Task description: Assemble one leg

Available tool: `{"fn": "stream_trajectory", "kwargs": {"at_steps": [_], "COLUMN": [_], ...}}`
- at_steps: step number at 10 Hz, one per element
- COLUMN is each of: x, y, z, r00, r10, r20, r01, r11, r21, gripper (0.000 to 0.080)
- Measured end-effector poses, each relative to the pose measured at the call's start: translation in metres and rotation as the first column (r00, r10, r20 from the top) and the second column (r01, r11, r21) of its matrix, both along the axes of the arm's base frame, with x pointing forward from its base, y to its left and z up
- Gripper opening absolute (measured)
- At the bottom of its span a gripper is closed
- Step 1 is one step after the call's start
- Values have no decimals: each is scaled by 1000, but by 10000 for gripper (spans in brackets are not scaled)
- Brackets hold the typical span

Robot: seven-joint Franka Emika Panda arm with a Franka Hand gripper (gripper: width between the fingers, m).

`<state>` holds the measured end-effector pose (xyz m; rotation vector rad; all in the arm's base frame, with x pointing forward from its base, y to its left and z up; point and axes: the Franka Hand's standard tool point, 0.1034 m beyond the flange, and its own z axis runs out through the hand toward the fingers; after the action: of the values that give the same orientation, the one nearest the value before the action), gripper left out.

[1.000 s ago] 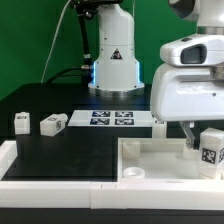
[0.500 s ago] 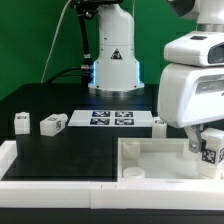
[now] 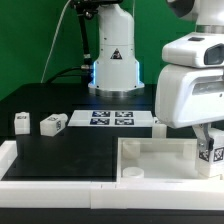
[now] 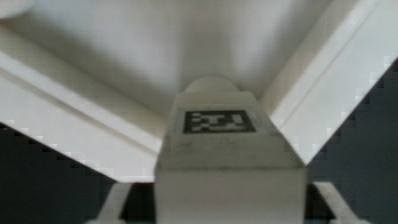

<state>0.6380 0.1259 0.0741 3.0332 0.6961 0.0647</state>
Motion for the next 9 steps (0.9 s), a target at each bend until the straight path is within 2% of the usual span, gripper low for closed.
{"fn": "stream_trajectory", "kwargs": {"at_steps": [1, 3, 4, 5, 6, 7, 8, 9], "x": [0, 0, 0, 0, 1, 1, 0, 1], "y": [0, -2, -3, -3, -4, -5, -7, -7], "z": [-1, -1, -2, -2, -2, -2, -1, 0], "r00": [982, 851, 764, 621, 513, 445, 346, 297], "r10": [-190, -526, -646, -783, -859, -895, -938, -955], "r20": [0, 0, 0, 2, 6, 0, -17, -27], "r01": [190, 525, 645, 783, 858, 895, 938, 955], "r11": [982, 850, 763, 621, 513, 445, 345, 296], "r21": [11, 26, 32, 38, 41, 44, 34, 37], "gripper": [291, 291, 291, 291, 291, 292, 292, 292]}}
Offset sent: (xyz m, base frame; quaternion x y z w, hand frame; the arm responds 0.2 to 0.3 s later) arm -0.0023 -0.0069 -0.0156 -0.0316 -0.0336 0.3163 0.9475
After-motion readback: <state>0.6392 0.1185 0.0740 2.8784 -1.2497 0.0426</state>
